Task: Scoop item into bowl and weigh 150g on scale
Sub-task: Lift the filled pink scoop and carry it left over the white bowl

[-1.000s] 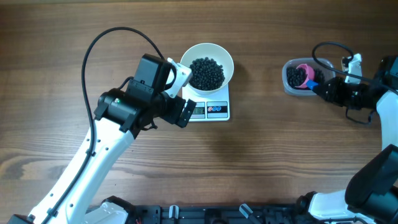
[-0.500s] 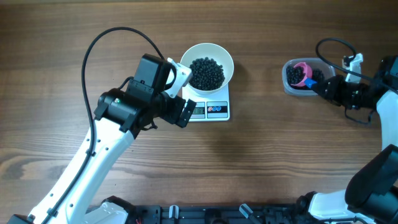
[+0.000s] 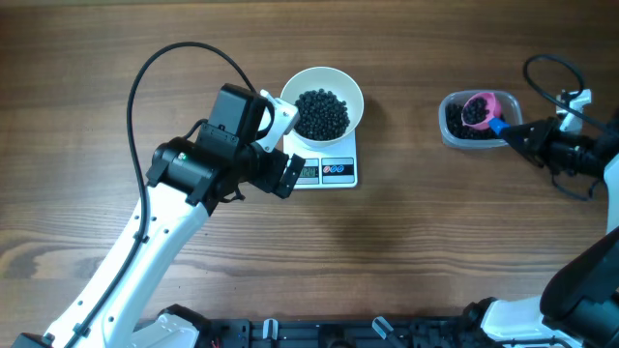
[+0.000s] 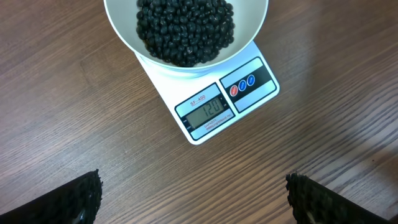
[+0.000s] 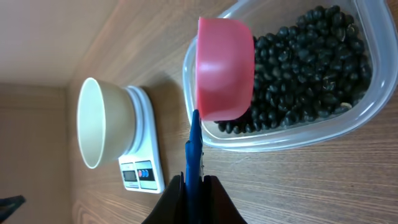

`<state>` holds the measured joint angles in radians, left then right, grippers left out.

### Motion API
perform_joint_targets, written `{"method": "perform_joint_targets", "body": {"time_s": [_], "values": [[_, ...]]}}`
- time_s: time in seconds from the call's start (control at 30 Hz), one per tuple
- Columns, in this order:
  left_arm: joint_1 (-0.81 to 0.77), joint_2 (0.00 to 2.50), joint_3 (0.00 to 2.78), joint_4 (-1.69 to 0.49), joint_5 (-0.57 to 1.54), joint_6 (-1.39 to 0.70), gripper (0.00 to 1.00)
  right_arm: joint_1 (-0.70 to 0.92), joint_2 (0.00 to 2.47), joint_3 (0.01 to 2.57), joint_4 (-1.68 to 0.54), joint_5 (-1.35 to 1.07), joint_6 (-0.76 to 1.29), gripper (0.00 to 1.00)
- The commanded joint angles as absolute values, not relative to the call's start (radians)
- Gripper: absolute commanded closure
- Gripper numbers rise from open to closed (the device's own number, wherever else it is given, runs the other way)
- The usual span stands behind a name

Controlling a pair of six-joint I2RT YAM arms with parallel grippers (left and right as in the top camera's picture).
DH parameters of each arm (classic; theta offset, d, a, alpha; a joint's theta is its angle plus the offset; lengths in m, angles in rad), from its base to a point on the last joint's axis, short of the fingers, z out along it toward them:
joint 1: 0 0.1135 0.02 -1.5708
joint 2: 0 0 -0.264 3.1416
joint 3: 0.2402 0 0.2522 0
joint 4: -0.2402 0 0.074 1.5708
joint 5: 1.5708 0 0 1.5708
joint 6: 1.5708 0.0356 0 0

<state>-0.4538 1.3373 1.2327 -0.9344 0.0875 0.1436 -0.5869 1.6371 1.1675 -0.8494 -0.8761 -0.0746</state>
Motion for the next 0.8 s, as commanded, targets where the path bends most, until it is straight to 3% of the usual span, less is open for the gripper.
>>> {"method": "perform_joint_targets", "body": {"time_s": [0.0,0.2,0.53,0.77], "values": [[-0.456,1.339,1.225,-0.932,0.103,0.134,0.00,-0.604,1.648,1.170,-0.823,-1.064,-0.065,0.96],[-0.456,1.339,1.225,-0.932,0.103,0.134,0.00,-0.604,1.648,1.170,-0.767,-1.137,0.086,0.96],[-0.456,1.339,1.225,-0.932,0.103,0.133,0.00,-0.587,1.648,1.170,-0.755,-1.294,0.142,0.96],[-0.456,1.339,1.225,-0.932,0.103,0.133,0.00,-0.414,1.648,1.170,-0.617,-1.333,0.294,0.96]]}}
